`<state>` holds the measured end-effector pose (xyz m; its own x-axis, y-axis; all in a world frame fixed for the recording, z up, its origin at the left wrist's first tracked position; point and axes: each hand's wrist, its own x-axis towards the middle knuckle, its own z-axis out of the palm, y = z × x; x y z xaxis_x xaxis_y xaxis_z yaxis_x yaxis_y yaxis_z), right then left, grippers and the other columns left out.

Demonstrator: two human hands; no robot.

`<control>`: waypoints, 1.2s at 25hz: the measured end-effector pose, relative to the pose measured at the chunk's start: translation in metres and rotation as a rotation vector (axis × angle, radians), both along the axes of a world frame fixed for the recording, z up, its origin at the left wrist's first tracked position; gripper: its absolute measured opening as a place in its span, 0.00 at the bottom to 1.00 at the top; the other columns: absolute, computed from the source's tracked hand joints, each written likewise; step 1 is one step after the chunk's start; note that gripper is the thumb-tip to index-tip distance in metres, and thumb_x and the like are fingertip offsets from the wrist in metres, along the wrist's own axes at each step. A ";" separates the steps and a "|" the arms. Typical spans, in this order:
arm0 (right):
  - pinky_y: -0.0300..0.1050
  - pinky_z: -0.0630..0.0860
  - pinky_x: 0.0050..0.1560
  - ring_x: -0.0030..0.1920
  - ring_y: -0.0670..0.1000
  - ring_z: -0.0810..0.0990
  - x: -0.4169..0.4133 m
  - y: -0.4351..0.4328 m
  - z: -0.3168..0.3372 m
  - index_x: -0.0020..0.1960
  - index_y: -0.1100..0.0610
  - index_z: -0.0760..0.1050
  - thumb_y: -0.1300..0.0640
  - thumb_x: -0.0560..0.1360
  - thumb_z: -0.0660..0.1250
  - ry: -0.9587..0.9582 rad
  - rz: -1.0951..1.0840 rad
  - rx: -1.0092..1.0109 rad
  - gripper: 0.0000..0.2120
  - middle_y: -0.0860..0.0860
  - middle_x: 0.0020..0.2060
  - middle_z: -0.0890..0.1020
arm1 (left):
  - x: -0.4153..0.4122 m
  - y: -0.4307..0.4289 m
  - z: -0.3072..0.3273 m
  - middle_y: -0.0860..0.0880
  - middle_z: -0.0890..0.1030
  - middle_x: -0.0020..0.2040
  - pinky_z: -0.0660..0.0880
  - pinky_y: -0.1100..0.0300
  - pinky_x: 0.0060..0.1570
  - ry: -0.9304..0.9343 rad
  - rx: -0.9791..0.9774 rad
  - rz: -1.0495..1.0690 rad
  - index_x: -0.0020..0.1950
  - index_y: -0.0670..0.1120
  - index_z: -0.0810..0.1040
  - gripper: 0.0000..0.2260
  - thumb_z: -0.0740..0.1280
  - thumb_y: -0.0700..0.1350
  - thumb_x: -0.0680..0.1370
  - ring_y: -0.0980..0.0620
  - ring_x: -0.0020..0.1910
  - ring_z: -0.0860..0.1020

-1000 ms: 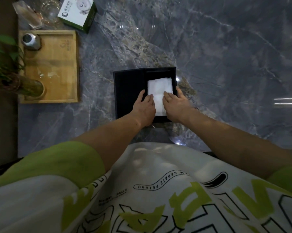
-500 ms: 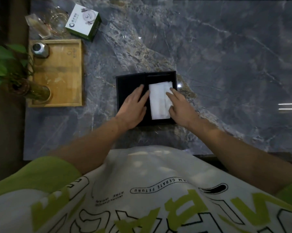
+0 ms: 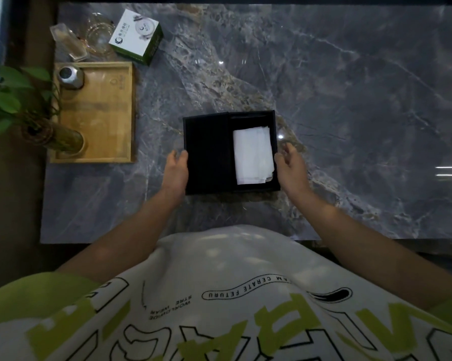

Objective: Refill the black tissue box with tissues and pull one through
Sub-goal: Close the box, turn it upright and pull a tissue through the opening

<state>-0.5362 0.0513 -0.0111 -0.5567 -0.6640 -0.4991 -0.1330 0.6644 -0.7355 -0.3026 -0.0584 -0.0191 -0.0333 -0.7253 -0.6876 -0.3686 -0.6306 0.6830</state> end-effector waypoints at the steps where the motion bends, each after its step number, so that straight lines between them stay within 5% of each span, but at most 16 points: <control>1: 0.44 0.67 0.66 0.68 0.51 0.71 0.000 0.000 0.001 0.75 0.59 0.62 0.52 0.81 0.57 -0.013 -0.022 0.024 0.24 0.55 0.70 0.71 | 0.001 -0.002 -0.001 0.40 0.78 0.60 0.72 0.46 0.62 0.060 0.031 0.048 0.67 0.42 0.71 0.23 0.57 0.55 0.79 0.41 0.60 0.76; 3: 0.44 0.69 0.60 0.59 0.52 0.76 -0.001 0.002 0.000 0.63 0.57 0.75 0.51 0.82 0.57 -0.058 -0.058 0.008 0.16 0.56 0.59 0.79 | 0.005 -0.003 0.002 0.41 0.79 0.47 0.74 0.50 0.49 0.114 0.015 0.092 0.53 0.42 0.78 0.15 0.57 0.50 0.80 0.44 0.47 0.77; 5: 0.51 0.75 0.57 0.52 0.56 0.80 -0.001 0.006 0.000 0.51 0.60 0.79 0.50 0.82 0.56 -0.132 -0.104 -0.019 0.17 0.59 0.50 0.82 | 0.010 -0.003 0.007 0.43 0.82 0.46 0.77 0.55 0.44 0.153 -0.006 0.102 0.50 0.42 0.80 0.14 0.57 0.46 0.81 0.48 0.43 0.79; 9: 0.52 0.77 0.59 0.54 0.55 0.82 -0.001 0.011 -0.001 0.49 0.57 0.81 0.46 0.82 0.55 -0.318 -0.160 -0.009 0.20 0.56 0.49 0.84 | 0.016 -0.003 0.012 0.48 0.84 0.48 0.78 0.63 0.39 0.276 0.035 0.160 0.58 0.43 0.79 0.15 0.56 0.47 0.83 0.55 0.43 0.82; 14: 0.41 0.75 0.53 0.57 0.49 0.78 -0.006 0.006 0.002 0.68 0.60 0.72 0.43 0.82 0.52 -0.496 -0.319 0.013 0.26 0.52 0.62 0.78 | 0.000 0.001 0.019 0.52 0.72 0.31 0.65 0.58 0.35 0.517 0.185 0.086 0.41 0.50 0.77 0.02 0.68 0.47 0.74 0.55 0.32 0.68; 17: 0.44 0.69 0.63 0.68 0.53 0.71 -0.008 0.006 0.005 0.72 0.62 0.66 0.43 0.83 0.50 -0.576 -0.332 0.007 0.28 0.55 0.69 0.72 | -0.013 0.002 0.013 0.51 0.77 0.39 0.75 0.56 0.44 0.553 0.274 0.091 0.52 0.48 0.77 0.14 0.72 0.51 0.70 0.53 0.38 0.75; 20: 0.47 0.65 0.70 0.74 0.54 0.65 -0.011 0.005 0.006 0.73 0.61 0.66 0.40 0.82 0.49 -0.641 -0.349 0.004 0.30 0.57 0.74 0.67 | -0.026 0.002 0.002 0.48 0.71 0.48 0.68 0.56 0.44 0.533 0.322 0.060 0.62 0.52 0.71 0.27 0.74 0.61 0.68 0.51 0.43 0.70; 24: 0.47 0.62 0.71 0.76 0.54 0.61 -0.016 0.006 0.007 0.75 0.59 0.63 0.36 0.80 0.46 -0.739 -0.366 -0.014 0.34 0.57 0.76 0.62 | -0.043 0.015 0.000 0.53 0.76 0.42 0.66 0.62 0.43 0.449 0.331 0.030 0.51 0.51 0.77 0.10 0.66 0.55 0.77 0.58 0.39 0.73; 28: 0.48 0.60 0.73 0.77 0.54 0.59 -0.020 0.008 0.008 0.77 0.60 0.59 0.32 0.79 0.43 -0.815 -0.364 -0.023 0.39 0.56 0.77 0.60 | -0.053 0.021 -0.008 0.49 0.77 0.56 0.65 0.62 0.54 0.407 0.333 -0.054 0.67 0.50 0.72 0.26 0.70 0.60 0.73 0.53 0.53 0.72; 30: 0.49 0.60 0.75 0.76 0.54 0.60 -0.022 0.009 0.008 0.77 0.60 0.58 0.32 0.78 0.43 -0.832 -0.363 -0.033 0.39 0.57 0.77 0.61 | -0.058 0.024 -0.011 0.50 0.73 0.69 0.62 0.55 0.70 0.346 0.324 -0.058 0.75 0.47 0.64 0.35 0.71 0.59 0.73 0.53 0.68 0.69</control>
